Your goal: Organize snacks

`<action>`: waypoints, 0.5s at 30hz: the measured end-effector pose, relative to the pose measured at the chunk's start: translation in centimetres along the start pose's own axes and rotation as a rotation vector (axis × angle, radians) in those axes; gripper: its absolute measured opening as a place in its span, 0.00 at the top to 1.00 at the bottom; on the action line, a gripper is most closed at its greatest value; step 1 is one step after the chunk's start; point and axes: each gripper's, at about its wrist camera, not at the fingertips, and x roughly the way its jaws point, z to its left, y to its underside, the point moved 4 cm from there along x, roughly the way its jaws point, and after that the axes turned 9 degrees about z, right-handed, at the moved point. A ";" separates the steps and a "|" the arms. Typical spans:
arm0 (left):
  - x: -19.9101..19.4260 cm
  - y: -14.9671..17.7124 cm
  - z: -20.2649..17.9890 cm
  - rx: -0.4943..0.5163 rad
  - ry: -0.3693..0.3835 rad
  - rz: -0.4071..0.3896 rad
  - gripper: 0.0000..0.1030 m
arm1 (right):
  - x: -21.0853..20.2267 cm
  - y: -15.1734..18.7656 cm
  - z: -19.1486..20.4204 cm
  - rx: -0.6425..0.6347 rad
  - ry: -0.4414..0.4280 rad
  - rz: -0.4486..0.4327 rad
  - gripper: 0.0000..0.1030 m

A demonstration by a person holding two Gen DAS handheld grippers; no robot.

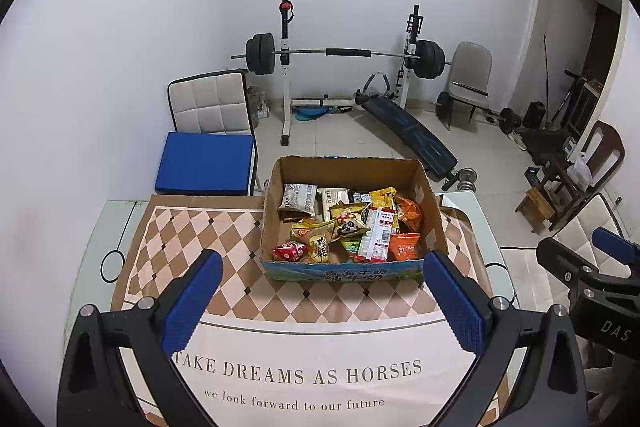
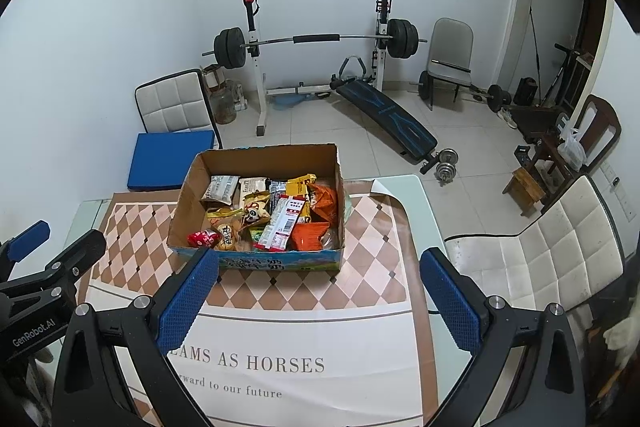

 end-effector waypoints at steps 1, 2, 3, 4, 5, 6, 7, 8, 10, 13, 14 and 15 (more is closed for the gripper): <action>0.0 0.0 0.0 -0.001 0.000 0.002 0.00 | 0.0 0.0 0.0 -0.001 0.001 0.000 0.00; 0.0 0.1 -0.1 -0.001 0.000 0.002 0.00 | 0.0 0.0 0.0 0.002 0.001 0.001 0.00; -0.1 0.1 -0.1 -0.001 0.000 0.000 0.00 | 0.0 0.0 0.0 0.001 0.001 -0.001 0.00; -0.1 0.1 -0.1 -0.002 -0.001 0.000 0.00 | 0.0 0.0 0.0 0.002 0.000 0.000 0.00; -0.1 0.1 -0.2 -0.002 0.000 0.001 0.00 | 0.0 0.0 0.0 0.001 0.000 0.000 0.00; -0.2 0.1 -0.2 -0.003 0.002 0.001 0.00 | 0.0 0.0 0.0 0.001 0.000 0.000 0.00; -0.3 0.1 -0.3 -0.004 0.002 0.001 0.00 | 0.0 0.0 0.0 0.000 0.001 -0.002 0.00; -0.3 0.2 -0.4 -0.004 0.001 0.001 0.00 | 0.0 0.0 0.0 0.000 0.001 0.000 0.00; -0.4 0.2 -0.4 -0.004 0.003 0.000 0.00 | 0.1 0.0 0.0 0.002 0.001 -0.002 0.00; -0.6 0.2 -0.6 -0.006 0.006 -0.002 0.00 | 0.0 -0.1 0.1 -0.001 0.000 -0.002 0.00; -0.7 0.2 -0.6 -0.006 0.005 -0.002 0.00 | 0.0 -0.1 0.0 -0.002 -0.001 -0.002 0.00; -0.7 0.2 -0.5 -0.006 0.005 -0.003 0.00 | 0.1 -0.1 0.1 -0.002 -0.001 -0.002 0.00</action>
